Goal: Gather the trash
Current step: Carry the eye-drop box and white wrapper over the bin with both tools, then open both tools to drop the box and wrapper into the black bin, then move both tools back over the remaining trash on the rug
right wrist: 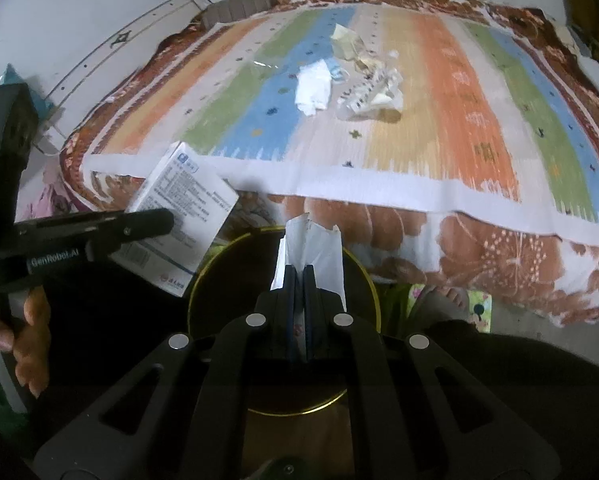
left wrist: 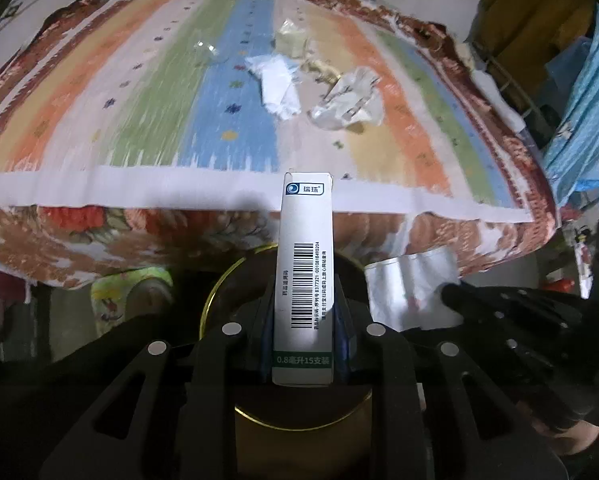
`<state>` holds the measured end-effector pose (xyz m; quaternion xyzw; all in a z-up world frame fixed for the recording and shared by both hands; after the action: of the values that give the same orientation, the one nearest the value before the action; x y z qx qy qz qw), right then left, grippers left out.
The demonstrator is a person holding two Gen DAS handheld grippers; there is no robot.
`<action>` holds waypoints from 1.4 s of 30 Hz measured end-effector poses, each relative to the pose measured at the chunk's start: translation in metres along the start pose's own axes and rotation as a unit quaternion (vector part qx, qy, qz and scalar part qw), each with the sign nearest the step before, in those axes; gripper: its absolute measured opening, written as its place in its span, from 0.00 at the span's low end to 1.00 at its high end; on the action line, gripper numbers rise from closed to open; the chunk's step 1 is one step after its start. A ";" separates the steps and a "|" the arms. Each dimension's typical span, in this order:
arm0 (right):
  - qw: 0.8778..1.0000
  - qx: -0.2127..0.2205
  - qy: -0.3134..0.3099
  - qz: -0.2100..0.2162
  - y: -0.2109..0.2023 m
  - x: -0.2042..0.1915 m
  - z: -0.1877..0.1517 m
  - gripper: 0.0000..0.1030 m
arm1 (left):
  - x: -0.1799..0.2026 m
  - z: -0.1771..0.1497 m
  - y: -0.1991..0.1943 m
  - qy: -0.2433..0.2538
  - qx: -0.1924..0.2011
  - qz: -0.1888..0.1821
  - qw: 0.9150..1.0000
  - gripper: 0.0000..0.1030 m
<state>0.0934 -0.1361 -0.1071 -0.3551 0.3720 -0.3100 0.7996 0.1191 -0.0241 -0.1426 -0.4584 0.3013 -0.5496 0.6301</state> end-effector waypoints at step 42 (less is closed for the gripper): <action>0.999 0.027 0.030 -0.005 -0.017 0.033 0.074 0.91 | -0.022 0.116 -0.018 -0.057 0.083 -0.005 0.995 0.94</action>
<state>0.1677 -0.1454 -0.0709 -0.3252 0.3858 -0.3345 0.7959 0.2093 0.0268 -0.0824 -0.4364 0.2158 -0.5489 0.6795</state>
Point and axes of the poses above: each gripper's, at about its wrist camera, not at the fingertips, and y roughly the way its jaws point, x to its right, z to its top, the point moved 10 cm from there along y, roughly the way its jaws point, and after that the axes turned 11 degrees about z, right-handed, at the moved point
